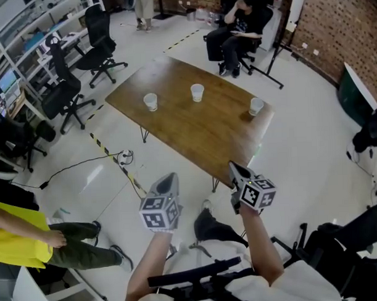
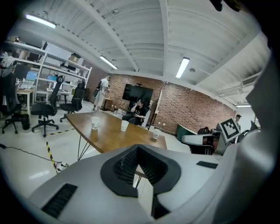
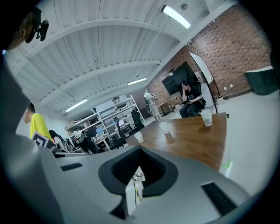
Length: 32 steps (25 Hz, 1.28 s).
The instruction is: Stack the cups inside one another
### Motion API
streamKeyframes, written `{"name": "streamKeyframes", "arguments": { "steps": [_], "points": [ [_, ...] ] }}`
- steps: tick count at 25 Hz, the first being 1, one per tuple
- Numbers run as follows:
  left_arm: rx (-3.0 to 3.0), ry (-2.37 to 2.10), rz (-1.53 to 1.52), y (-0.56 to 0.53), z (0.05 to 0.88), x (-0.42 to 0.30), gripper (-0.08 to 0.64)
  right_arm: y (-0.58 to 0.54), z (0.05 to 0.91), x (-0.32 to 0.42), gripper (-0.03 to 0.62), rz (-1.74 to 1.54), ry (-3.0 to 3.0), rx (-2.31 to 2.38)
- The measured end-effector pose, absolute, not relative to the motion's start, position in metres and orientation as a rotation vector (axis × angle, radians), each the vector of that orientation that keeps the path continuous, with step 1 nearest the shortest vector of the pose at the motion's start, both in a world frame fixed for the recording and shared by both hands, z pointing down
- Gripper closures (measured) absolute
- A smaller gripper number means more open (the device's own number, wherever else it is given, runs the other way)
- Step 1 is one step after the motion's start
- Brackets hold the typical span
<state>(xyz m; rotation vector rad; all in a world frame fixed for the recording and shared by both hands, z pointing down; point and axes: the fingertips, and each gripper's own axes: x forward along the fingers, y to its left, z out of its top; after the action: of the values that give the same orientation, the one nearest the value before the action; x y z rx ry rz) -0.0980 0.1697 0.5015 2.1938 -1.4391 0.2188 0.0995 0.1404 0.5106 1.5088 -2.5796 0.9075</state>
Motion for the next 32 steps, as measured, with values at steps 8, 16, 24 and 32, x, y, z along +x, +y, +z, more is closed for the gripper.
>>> {"name": "streamKeyframes", "arguments": {
  "steps": [8, 16, 24, 32],
  "points": [
    [2.167, -1.485, 0.216, 0.082, 0.502, -0.093, 0.560, 0.046, 0.514, 0.094, 0.592, 0.898, -2.600, 1.428],
    [2.145, -1.483, 0.259, 0.027, 0.512, -0.068, 0.560, -0.011, 0.530, 0.115, 0.592, 0.927, -2.579, 1.402],
    [2.170, -1.403, 0.341, -0.001, 0.529, -0.030, 0.560, -0.033, 0.556, 0.143, 0.591, 0.959, -2.533, 1.432],
    [2.244, -1.247, 0.368, -0.035, 0.545, 0.007, 0.560, -0.058, 0.565, 0.178, 0.569, 0.935, -2.420, 1.590]
  ]
}}
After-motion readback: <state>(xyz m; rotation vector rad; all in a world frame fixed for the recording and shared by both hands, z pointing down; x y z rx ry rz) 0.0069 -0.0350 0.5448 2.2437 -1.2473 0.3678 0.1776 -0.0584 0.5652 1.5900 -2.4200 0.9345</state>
